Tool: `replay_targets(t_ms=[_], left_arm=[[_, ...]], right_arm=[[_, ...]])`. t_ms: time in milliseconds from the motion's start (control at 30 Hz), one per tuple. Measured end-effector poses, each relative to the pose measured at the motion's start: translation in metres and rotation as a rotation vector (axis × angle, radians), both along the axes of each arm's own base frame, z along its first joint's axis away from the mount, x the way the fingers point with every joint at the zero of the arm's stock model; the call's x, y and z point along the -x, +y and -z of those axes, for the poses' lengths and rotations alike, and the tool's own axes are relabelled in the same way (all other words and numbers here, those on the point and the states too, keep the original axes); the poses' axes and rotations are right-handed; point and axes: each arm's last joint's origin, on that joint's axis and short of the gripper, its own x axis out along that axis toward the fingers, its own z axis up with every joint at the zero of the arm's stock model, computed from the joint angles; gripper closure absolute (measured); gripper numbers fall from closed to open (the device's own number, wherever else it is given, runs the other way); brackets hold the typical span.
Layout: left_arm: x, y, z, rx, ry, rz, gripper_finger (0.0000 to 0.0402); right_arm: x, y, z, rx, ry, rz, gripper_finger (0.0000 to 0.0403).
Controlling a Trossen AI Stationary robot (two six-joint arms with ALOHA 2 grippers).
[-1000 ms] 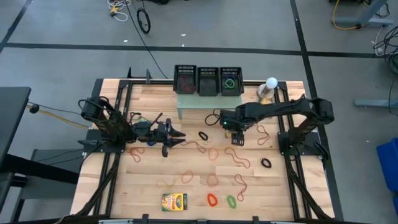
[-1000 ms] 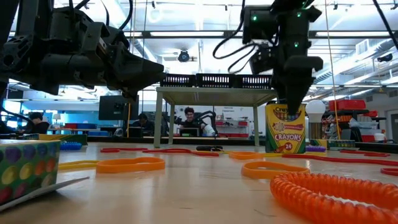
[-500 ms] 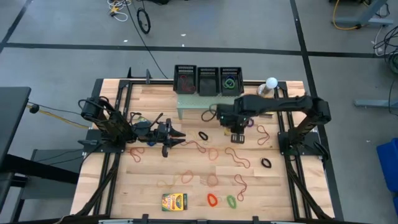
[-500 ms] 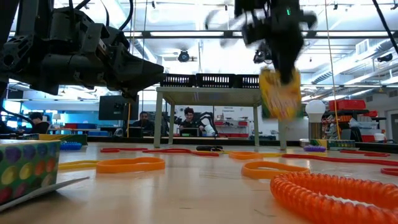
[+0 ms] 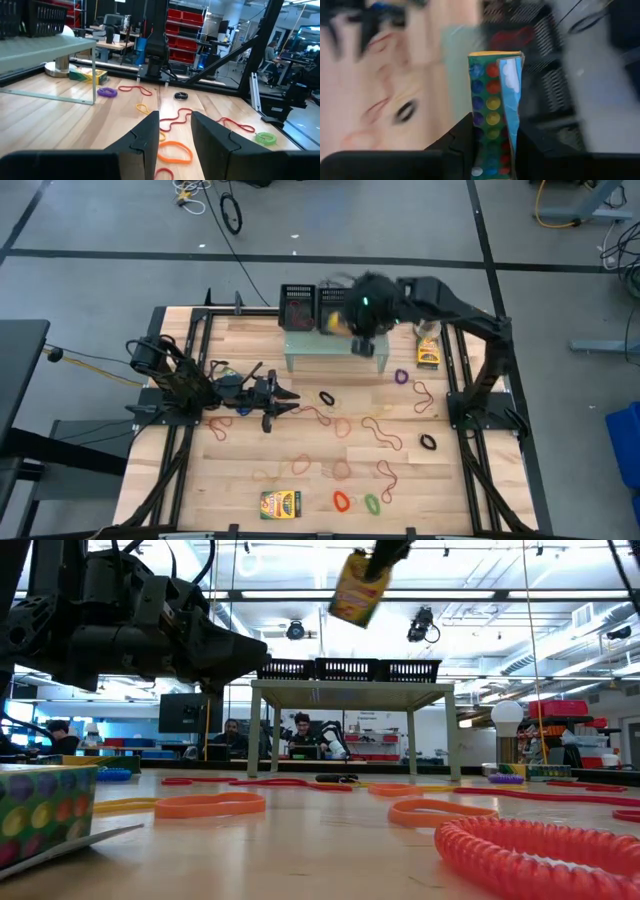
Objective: Pick & Place Office Desk Supplies
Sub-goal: Put the crayon box on the middle black bin on the shelf
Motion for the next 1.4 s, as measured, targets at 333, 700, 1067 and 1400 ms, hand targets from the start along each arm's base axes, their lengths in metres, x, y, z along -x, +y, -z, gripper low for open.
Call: replay_targets(t_ms=[333,700,1067,1400], left_arm=[[-0.004,0.0,-0.002,-0.031,-0.006,0.001,0.0282],[-0.004,0.0,-0.002,-0.045,-0.006,0.0,0.0282],[-0.004,0.0,-0.002,-0.045,-0.006,0.002,0.0282],[-0.004,-0.001,-0.002,-0.045,-0.007,0.008,0.0282]], right_arm=[[-0.035,-0.096,0.037,0.144,0.151,-0.035,0.03],[-0.043,-0.118,0.06,0.156,0.237,-0.06,0.03],[-0.046,-0.125,0.072,0.14,0.272,-0.063,0.03],[-0.048,-0.126,0.076,0.135,0.277,-0.071,0.0279]])
